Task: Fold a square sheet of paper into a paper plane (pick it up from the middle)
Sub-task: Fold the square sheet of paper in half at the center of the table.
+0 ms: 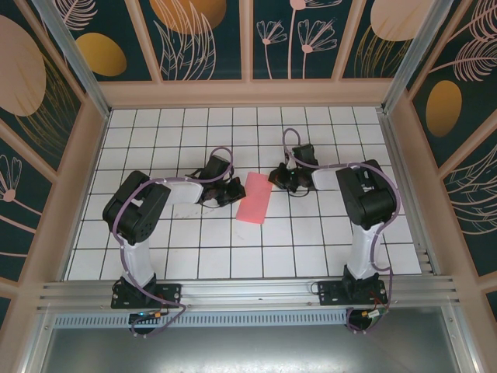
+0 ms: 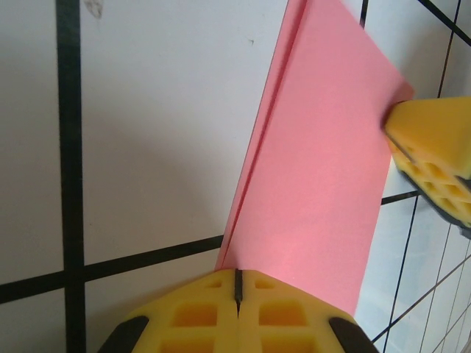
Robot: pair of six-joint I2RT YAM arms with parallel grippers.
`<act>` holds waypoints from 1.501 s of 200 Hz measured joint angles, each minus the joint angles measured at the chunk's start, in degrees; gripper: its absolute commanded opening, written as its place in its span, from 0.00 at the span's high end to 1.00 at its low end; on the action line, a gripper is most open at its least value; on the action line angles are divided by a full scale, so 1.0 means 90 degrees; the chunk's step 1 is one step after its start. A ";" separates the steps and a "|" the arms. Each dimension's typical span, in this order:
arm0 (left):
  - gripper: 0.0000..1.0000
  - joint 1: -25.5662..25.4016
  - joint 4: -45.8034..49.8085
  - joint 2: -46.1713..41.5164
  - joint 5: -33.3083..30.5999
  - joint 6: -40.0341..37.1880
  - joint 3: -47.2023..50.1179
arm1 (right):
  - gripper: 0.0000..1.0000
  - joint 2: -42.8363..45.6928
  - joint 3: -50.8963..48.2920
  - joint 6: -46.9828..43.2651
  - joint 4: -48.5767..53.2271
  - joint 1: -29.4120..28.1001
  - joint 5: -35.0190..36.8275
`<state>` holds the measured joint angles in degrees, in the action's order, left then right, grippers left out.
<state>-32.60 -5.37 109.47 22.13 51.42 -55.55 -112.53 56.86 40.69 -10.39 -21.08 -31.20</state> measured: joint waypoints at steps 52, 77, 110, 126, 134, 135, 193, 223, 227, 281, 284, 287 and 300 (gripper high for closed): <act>1.00 0.0000 -0.0002 0.0002 -0.0002 0.0000 -0.0002 | 0.96 -0.0061 0.0393 0.0005 0.0571 0.0000 0.0066; 1.00 0.0000 -0.0002 0.0002 -0.0002 0.0000 -0.0002 | 0.96 -0.0053 0.0600 0.0015 0.0755 0.0041 0.0053; 1.00 0.0000 -0.0002 0.0002 -0.0002 0.0000 -0.0002 | 0.96 -0.0051 0.0811 0.0019 0.0833 0.0141 0.0027; 1.00 0.0000 -0.0002 0.0002 -0.0002 0.0000 -0.0002 | 0.96 -0.0051 0.0821 0.0039 0.0862 0.0163 0.0022; 1.00 0.0000 -0.0002 0.0002 -0.0002 0.0000 -0.0002 | 0.96 -0.0053 0.0821 0.0061 0.0865 0.0168 0.0012; 1.00 0.0000 -0.0002 0.0002 -0.0002 -0.0002 -0.0002 | 0.97 -0.0056 0.0821 0.0061 0.0862 0.0168 0.0012; 1.00 0.0002 -0.0002 0.0002 -0.0002 -0.0002 -0.0002 | 0.97 -0.0338 0.0821 0.0182 0.0906 0.0180 0.0032; 1.00 0.0000 0.0000 -0.0002 -0.0005 0.0000 0.0000 | 0.96 -0.0338 0.0916 0.0177 0.1073 0.0165 0.0102; 1.00 0.0000 0.0000 -0.0002 -0.0005 0.0000 0.0000 | 0.96 -0.0338 0.0930 0.0175 0.1103 0.0163 0.0112; 1.00 0.0000 -0.0024 -0.0015 -0.0005 0.0000 0.0017 | 0.95 -0.0223 0.0979 0.0136 0.1205 0.0153 0.0126; 1.00 0.0000 -0.0024 -0.0015 -0.0005 0.0000 0.0017 | 0.95 -0.0187 0.0971 0.0141 0.1190 0.0153 0.0126; 1.00 0.0000 -0.0024 -0.0015 -0.0007 0.0000 0.0017 | 0.95 -0.0148 0.0957 0.0143 0.1171 0.0153 0.0124; 1.00 0.0000 -0.0024 -0.0015 -0.0005 0.0000 0.0017 | 0.94 0.0085 0.0862 0.0180 0.1037 0.0153 0.0053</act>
<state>-32.60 -5.58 109.34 22.09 51.42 -55.40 -111.77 64.62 42.30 -1.06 -19.70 -30.72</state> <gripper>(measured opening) 0.063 0.059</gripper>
